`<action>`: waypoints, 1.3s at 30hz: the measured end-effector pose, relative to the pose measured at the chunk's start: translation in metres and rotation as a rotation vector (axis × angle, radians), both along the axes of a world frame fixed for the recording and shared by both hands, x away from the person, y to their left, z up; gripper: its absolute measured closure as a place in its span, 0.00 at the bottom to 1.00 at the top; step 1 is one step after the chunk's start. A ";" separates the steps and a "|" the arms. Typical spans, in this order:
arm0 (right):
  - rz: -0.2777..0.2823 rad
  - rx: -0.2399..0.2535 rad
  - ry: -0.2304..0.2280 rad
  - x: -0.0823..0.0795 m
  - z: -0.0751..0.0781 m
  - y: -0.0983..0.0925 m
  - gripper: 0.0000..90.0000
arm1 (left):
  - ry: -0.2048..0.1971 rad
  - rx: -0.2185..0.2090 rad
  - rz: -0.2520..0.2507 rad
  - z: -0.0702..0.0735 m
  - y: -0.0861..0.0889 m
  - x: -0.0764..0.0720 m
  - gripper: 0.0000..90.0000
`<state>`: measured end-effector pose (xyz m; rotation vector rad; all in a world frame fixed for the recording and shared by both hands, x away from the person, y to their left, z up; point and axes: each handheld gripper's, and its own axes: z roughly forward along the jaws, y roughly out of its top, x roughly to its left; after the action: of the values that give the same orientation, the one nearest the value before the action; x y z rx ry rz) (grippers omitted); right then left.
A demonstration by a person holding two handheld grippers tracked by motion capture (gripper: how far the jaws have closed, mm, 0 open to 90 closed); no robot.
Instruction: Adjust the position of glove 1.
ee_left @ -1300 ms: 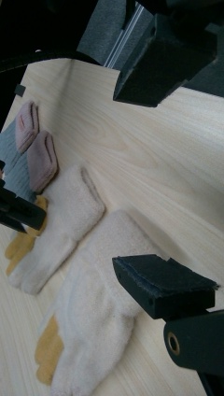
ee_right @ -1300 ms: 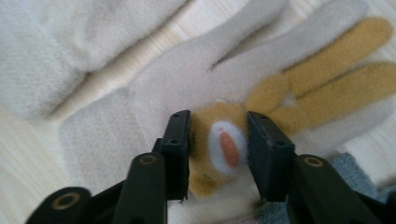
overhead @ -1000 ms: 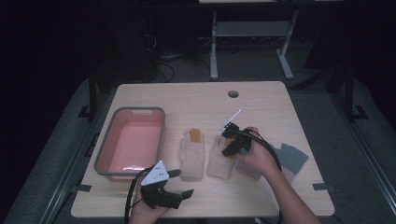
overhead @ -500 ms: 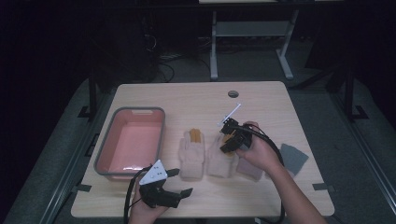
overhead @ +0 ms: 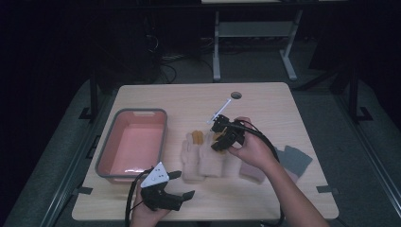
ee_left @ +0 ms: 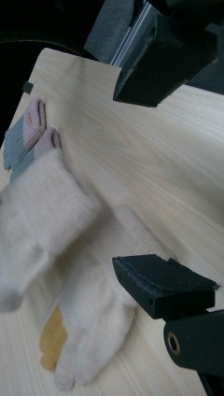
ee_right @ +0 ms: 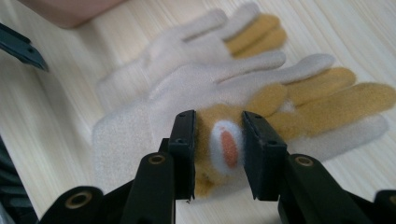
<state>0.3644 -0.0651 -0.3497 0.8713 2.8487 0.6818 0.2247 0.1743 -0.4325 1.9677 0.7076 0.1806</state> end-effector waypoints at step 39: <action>0.091 -0.022 0.117 0.024 -0.048 0.064 0.58 | 0.013 -0.011 0.001 -0.001 0.000 -0.001 0.19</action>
<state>0.3881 -0.0016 -0.3979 0.8077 3.0097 0.6277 0.2237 0.1739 -0.4332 1.9602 0.7164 0.1641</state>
